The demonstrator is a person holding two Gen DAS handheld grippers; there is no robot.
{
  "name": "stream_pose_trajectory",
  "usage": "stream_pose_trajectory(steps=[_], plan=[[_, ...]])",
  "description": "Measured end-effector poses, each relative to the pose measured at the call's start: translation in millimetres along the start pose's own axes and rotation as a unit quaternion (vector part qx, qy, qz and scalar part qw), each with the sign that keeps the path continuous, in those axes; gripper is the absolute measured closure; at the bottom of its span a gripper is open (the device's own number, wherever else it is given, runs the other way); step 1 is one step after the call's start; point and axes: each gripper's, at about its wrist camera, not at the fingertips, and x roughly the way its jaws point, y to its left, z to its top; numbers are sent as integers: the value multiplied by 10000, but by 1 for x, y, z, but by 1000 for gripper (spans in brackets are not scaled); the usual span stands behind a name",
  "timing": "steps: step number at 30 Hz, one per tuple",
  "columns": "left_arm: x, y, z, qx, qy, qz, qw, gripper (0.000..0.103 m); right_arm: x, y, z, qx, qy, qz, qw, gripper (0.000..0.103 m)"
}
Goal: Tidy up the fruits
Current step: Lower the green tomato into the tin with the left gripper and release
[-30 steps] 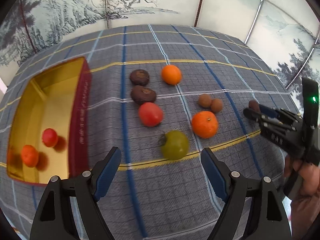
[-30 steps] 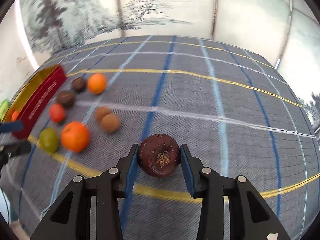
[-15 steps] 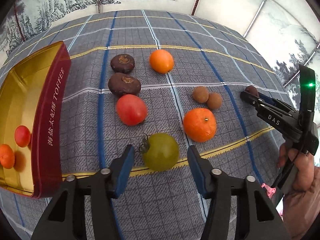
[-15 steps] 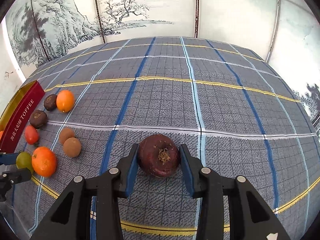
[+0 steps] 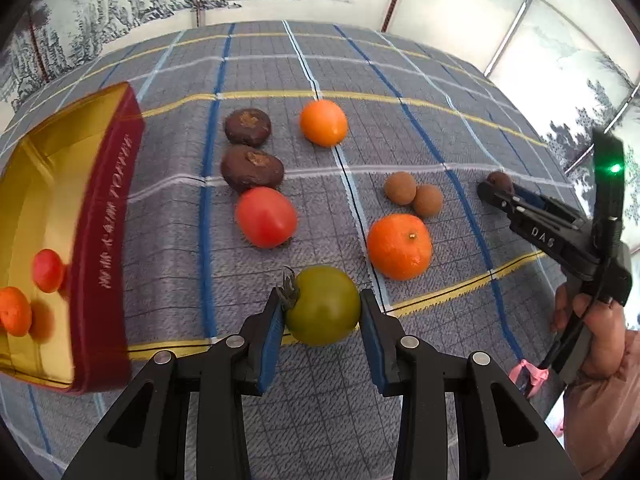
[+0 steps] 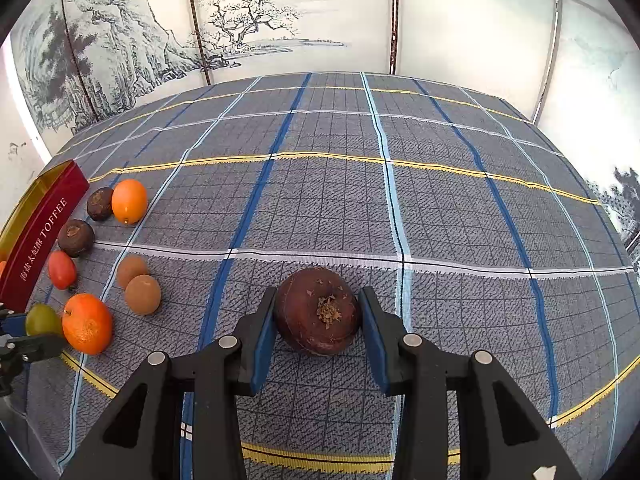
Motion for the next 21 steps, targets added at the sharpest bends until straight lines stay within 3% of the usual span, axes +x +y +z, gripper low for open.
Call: stream_pose_trajectory(steps=[7, 13, 21], plan=[[-42, 20, 9, -83, -457, 87, 9989, 65, 0, 0, -1, -12, 3, -17, 10000, 66], [-76, 60, 23, -259, -877, 483, 9946, 65, 1, 0, -1, -24, 8, -29, 10000, 65], [-77, 140, 37, -789, -854, 1106, 9870, 65, 1, 1, -1, -36, 15, -45, 10000, 65]])
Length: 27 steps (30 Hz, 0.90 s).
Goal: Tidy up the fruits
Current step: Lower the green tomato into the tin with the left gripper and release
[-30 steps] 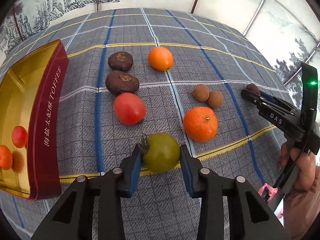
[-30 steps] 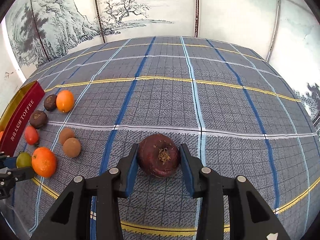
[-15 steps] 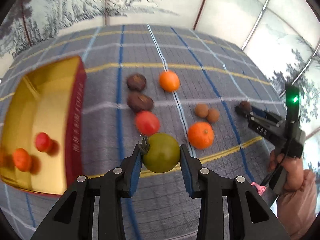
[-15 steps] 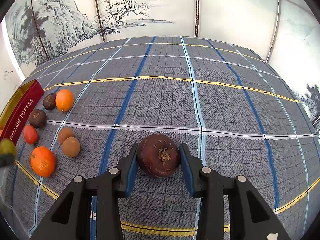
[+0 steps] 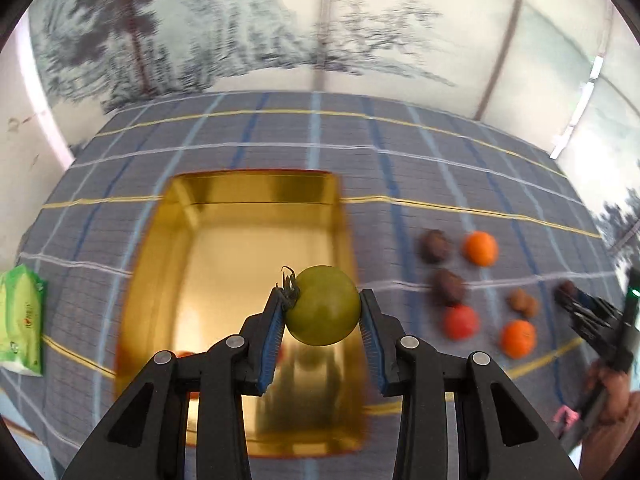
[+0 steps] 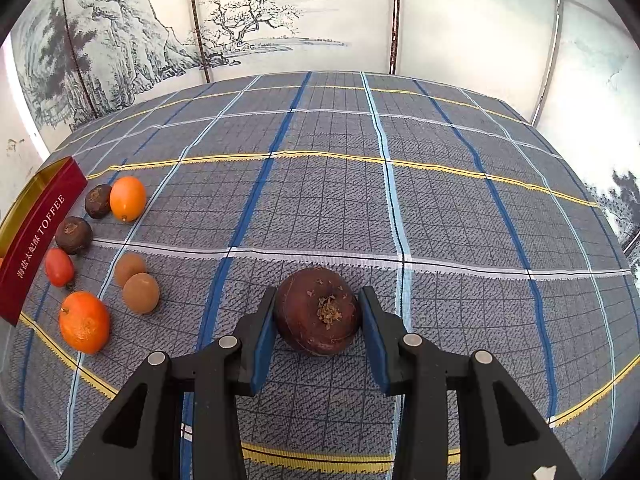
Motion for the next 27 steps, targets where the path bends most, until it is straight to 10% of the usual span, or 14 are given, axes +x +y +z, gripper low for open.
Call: stream_pose_trajectory(steps=[27], plan=[[58, 63, -16, -419, 778, 518, 9947, 65, 0, 3, 0, -29, 12, -40, 10000, 65]])
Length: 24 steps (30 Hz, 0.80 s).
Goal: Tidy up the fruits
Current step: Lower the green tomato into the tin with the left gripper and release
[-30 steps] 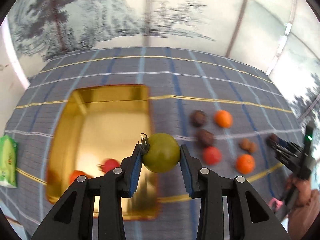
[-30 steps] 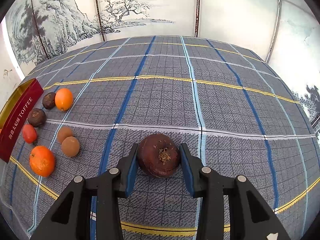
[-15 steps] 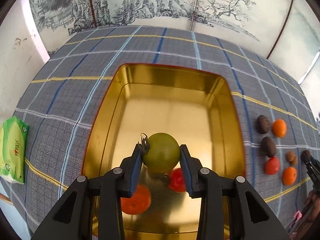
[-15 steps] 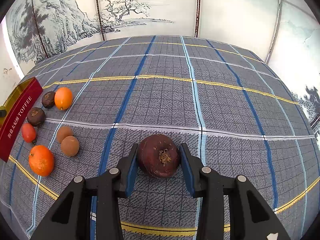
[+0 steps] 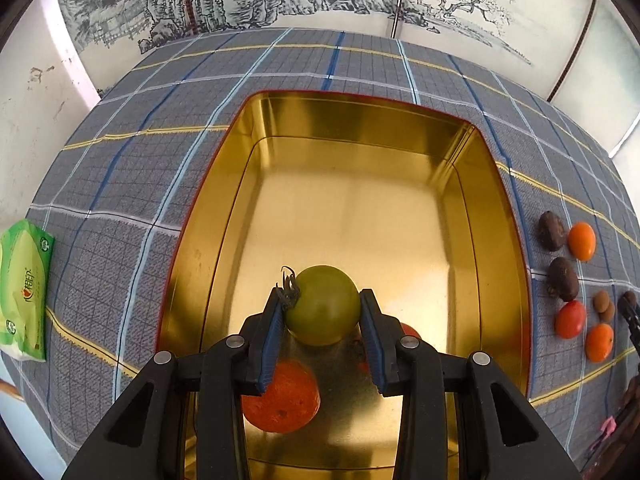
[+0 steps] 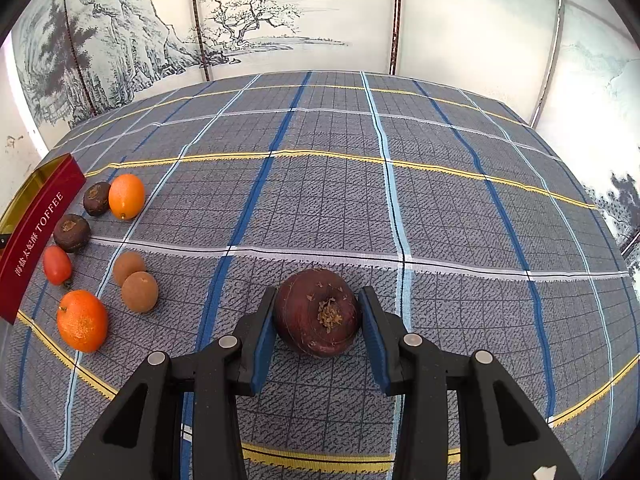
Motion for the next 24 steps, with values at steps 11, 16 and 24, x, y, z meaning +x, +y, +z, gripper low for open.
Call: stream_pose_trajectory(steps=[11, 16, 24], plan=[[3, 3, -1, -46, 50, 54, 10000, 65, 0, 1, 0, -2, 3, -9, 10000, 65], [3, 4, -1, -66, 64, 56, 9999, 65, 0, 0, -1, -11, 4, -19, 10000, 65], [0, 7, -1, -61, 75, 62, 9999, 51, 0, 0, 0, -14, 6, -23, 10000, 65]])
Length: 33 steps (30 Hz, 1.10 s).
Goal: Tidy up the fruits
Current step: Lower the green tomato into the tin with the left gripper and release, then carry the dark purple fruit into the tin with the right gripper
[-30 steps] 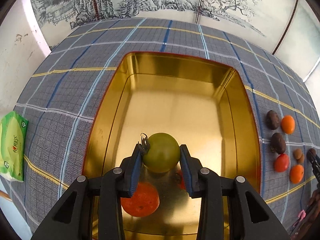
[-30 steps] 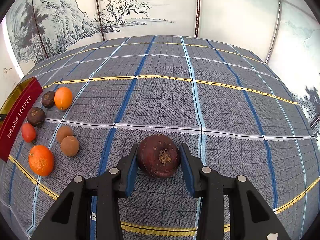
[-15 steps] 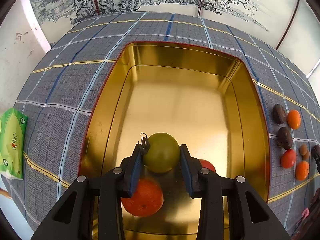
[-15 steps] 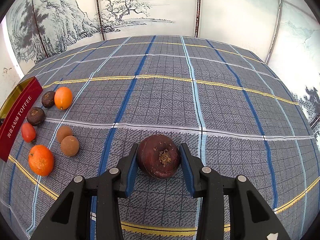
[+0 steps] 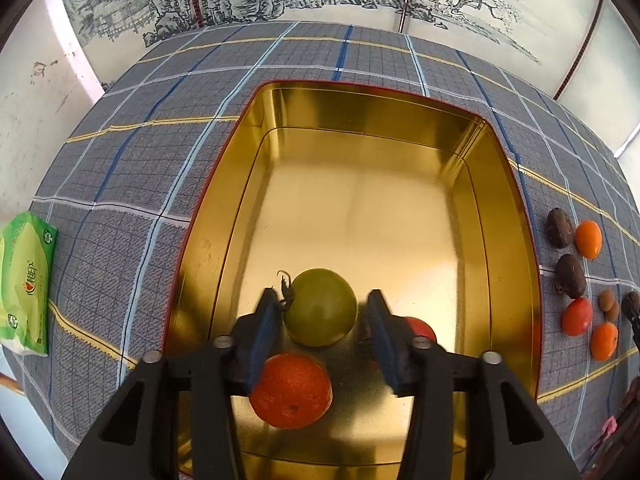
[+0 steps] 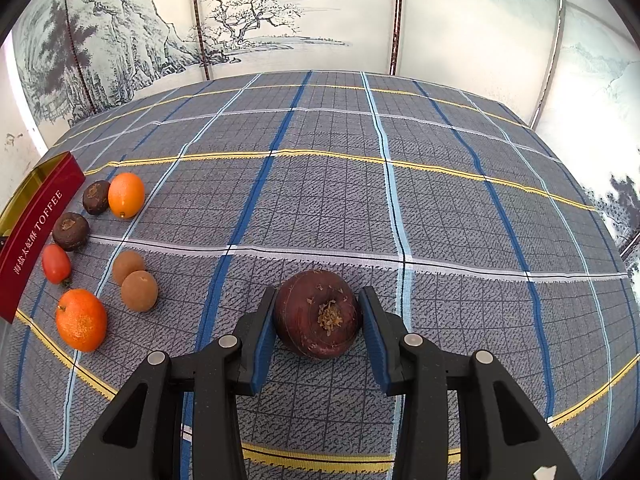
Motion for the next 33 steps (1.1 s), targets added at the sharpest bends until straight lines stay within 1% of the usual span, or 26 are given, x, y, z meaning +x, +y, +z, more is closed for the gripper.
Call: stream_pose_trajectory(steps=[2, 9, 13, 22, 26, 33], plan=[[-4, -2, -1, 51, -56, -27, 10000, 47, 0, 0, 0, 1, 1, 0, 10000, 65], [-23, -8, -2, 134, -258, -61, 9996, 44, 0, 1, 0, 0, 4, -5, 10000, 65], [-38, -9, -6, 90, -433, -105, 9990, 39, 0, 1, 0, 1, 4, -6, 10000, 65], [-71, -8, -26, 25, -795, -125, 9968, 31, 0, 1, 0, -1, 4, -9, 10000, 65], [-81, -7, -38, 54, -916, -7, 9958, 29, 0, 1, 0, -3, 2, -13, 10000, 65], [-89, -3, -50, 35, -1012, 52, 9948, 25, 1, 2, -1, -43, 25, -91, 9999, 67]])
